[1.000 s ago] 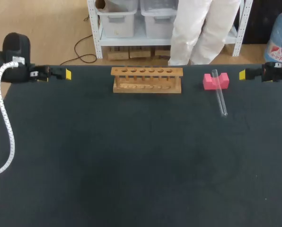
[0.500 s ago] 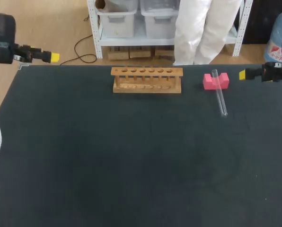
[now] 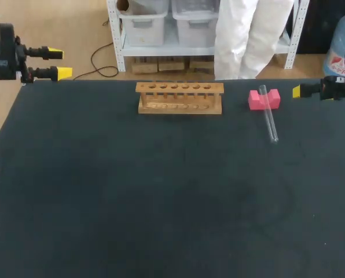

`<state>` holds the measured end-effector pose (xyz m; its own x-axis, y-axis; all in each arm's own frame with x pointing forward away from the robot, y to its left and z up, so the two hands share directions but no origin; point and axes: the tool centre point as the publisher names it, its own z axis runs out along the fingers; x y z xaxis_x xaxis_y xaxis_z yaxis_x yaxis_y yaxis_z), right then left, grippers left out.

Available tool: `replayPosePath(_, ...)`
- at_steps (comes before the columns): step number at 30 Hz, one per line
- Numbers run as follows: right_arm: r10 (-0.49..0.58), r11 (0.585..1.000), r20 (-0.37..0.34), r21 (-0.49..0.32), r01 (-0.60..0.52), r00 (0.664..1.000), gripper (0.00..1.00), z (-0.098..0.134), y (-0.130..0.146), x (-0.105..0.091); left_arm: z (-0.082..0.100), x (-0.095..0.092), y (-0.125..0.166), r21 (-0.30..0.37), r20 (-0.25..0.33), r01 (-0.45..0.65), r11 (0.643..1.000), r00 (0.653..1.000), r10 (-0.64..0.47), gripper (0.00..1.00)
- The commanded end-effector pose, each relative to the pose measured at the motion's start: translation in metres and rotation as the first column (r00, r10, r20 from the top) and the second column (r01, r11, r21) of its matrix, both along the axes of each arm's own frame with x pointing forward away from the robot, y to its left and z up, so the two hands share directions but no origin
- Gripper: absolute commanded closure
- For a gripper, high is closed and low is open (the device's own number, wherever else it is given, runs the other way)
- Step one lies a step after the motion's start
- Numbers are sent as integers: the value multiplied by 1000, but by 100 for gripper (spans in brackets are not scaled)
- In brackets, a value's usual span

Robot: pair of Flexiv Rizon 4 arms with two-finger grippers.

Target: Grasp the test tube, adjust it, and insert it.

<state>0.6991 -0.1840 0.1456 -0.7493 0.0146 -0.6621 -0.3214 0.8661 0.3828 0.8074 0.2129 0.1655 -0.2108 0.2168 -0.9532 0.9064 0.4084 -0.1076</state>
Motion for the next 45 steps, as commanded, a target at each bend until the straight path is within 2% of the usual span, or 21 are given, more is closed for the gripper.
replayPosePath(1, -6, 1000, -1, -7, 6, 1000, 0, 1, 1, -1, -17, 19, -8, -95, -8, 169, 981, 985, -170, 0)
replayPosePath(13, -6, 1000, -1, -7, 6, 1000, 0, 1, 1, -1, -43, 39, -29, -44, -16, 183, 982, 983, -184, 0)
replayPosePath(21, -6, 1000, -1, -7, 6, 1000, 0, 1, 1, -1, -45, 41, -34, -41, -18, 192, 980, 981, -193, 0)
replayPosePath(34, -6, 1000, -1, -7, 6, 1000, 0, 1, 1, -1, -45, 34, -33, -23, 1, 190, 981, 982, -190, 0)
replayPosePath(36, 2, 995, -34, -101, -6, 999, 0, -4, -7, -1, -45, 34, -33, -23, 1, 190, 981, 982, -190, 0)
replayPosePath(38, -4, 973, -77, -228, -14, 997, 0, -8, -9, 2, -45, 34, -33, -23, 1, 190, 981, 982, -190, 0)
replayPosePath(43, -76, 932, -64, -358, 49, 995, 0, -18, -8, 13, -45, 34, -33, -23, 1, 190, 981, 982, -190, 0)
replayPosePath(45, -101, 919, -40, -386, 78, 994, 0, -20, -4, 18, -45, 34, -33, -23, 1, 190, 981, 982, -190, 0)
